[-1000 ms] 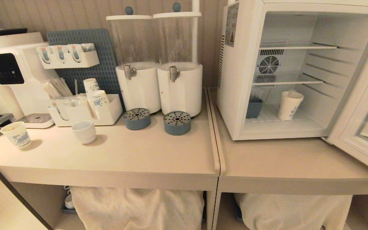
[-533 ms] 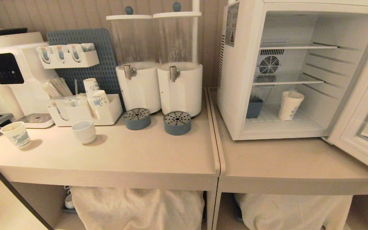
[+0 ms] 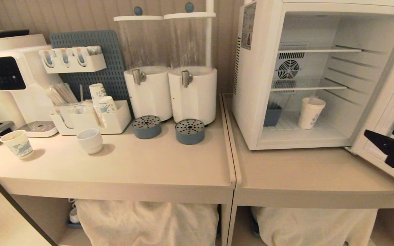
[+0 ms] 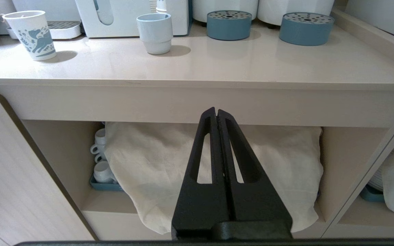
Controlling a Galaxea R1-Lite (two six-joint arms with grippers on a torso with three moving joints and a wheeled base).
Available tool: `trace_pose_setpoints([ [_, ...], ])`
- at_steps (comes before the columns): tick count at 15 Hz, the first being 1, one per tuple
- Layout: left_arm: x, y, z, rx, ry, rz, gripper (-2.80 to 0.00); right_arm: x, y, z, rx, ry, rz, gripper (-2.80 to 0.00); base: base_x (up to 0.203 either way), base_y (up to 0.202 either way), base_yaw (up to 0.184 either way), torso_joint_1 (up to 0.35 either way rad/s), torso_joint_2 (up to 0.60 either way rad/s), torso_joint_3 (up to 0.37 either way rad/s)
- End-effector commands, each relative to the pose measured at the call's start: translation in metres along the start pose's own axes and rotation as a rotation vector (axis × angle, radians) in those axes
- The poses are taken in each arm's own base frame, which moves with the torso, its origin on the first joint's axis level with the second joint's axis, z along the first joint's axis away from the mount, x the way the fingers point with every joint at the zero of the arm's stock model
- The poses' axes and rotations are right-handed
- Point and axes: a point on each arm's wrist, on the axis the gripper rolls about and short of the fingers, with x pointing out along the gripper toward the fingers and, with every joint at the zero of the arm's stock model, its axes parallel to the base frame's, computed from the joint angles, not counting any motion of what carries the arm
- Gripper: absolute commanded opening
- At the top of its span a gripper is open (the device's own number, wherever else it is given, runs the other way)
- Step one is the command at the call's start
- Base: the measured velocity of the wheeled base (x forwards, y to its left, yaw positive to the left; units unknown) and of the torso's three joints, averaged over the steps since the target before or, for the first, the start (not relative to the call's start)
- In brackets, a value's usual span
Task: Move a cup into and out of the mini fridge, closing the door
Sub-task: Take the paper cup out of the freezer
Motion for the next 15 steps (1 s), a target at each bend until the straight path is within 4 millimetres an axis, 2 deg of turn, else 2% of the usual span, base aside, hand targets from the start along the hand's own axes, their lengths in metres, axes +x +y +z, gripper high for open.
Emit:
trace_pose_setpoints([
  [1, 0.001, 0.0, -0.005, -0.001, 0.019, 0.001, -2.8, 0.062, 0.003, -0.036, -0.008, 0.076, -0.003, 0.0, 0.0, 0.0, 0.0, 0.0, 0.0, 0.0],
  [4, 0.001, 0.0, -0.005, -0.004, 0.02, 0.0, -2.8, 0.108, 0.005, -0.06, -0.02, 0.029, -0.013, 0.0, 0.0, 0.0, 0.0, 0.0, 0.0, 0.0],
  [7, 0.001, 0.0, -0.005, -0.007, 0.021, -0.001, -2.8, 0.145, 0.006, -0.052, -0.021, -0.052, -0.019, 0.0, 0.0, 0.0, 0.0, 0.0, 0.0, 0.0],
  [11, 0.001, 0.0, -0.005, -0.005, 0.022, -0.001, -2.8, 0.175, 0.004, -0.052, -0.02, -0.068, -0.039, 0.0, 0.0, 0.0, 0.0, 0.0, 0.0, 0.0],
  [15, 0.001, 0.0, -0.005, -0.007, 0.022, 0.001, -2.8, 0.193, -0.007, -0.054, -0.017, -0.057, -0.073, 0.0, 0.0, 0.0, 0.0, 0.0, 0.0, 0.0],
])
